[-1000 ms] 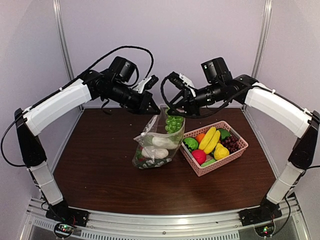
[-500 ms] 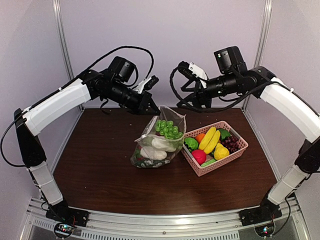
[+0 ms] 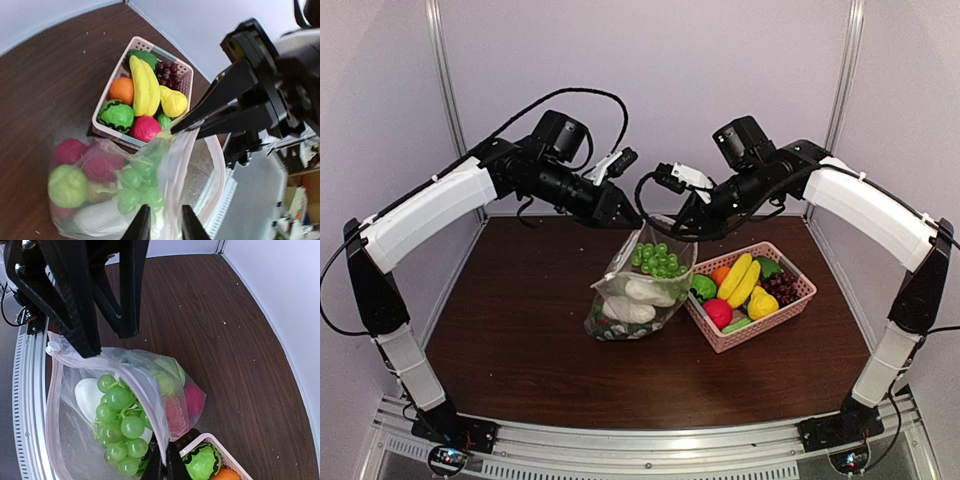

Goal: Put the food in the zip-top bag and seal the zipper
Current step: Pass from the left arm to the right, then hold the zipper food storage bag at the center of the board.

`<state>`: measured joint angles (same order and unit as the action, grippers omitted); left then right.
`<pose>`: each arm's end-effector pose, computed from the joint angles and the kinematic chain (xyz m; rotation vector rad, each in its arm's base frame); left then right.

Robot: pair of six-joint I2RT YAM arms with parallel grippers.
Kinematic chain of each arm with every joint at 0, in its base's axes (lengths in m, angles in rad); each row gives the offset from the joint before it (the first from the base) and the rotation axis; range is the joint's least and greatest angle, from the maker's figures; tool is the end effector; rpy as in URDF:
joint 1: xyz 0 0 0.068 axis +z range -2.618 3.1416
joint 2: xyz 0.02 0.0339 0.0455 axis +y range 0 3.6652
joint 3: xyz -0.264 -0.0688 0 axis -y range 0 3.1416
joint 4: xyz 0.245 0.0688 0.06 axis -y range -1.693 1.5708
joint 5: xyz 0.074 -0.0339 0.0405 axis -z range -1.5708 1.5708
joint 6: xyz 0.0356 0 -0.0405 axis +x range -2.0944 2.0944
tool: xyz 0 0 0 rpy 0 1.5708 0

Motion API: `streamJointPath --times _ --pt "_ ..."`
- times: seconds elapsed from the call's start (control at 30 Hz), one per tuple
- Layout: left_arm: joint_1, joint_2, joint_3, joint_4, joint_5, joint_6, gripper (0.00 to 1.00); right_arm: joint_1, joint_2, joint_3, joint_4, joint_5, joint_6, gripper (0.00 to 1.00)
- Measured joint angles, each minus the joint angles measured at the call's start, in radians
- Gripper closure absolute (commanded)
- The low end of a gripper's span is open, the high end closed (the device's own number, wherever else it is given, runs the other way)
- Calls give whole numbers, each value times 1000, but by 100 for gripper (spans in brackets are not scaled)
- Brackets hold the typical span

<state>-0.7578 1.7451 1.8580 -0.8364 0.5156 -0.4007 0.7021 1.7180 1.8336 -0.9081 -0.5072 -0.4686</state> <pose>0.2648 -0.2747 0.3912 0.7238 2.3659 -1.1486 0.2705 0.2515 0.3876 -1.4961 1.8082 0.7122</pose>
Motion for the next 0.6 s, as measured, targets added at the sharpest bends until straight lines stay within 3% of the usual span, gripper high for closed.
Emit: streamJointPath --times 0.07,0.13,0.17,0.33,0.47,0.6 --pt "0 -38 -44 35 -34 26 48 0 0 12 -15 0 2 100" --pt "-4 -148 -198 116 -109 59 32 0 6 34 -34 -2 14 100" --pt "-8 -211 -282 150 -138 77 29 0 10 47 -43 -4 21 100" --pt "-69 -704 -875 451 -276 112 27 1 22 78 -74 -16 51 100" --pt "-119 -909 -1107 629 -317 116 29 1 22 78 -89 -21 66 100" --pt "-154 -940 -1213 747 -367 156 32 1 22 78 -92 -24 76 100"
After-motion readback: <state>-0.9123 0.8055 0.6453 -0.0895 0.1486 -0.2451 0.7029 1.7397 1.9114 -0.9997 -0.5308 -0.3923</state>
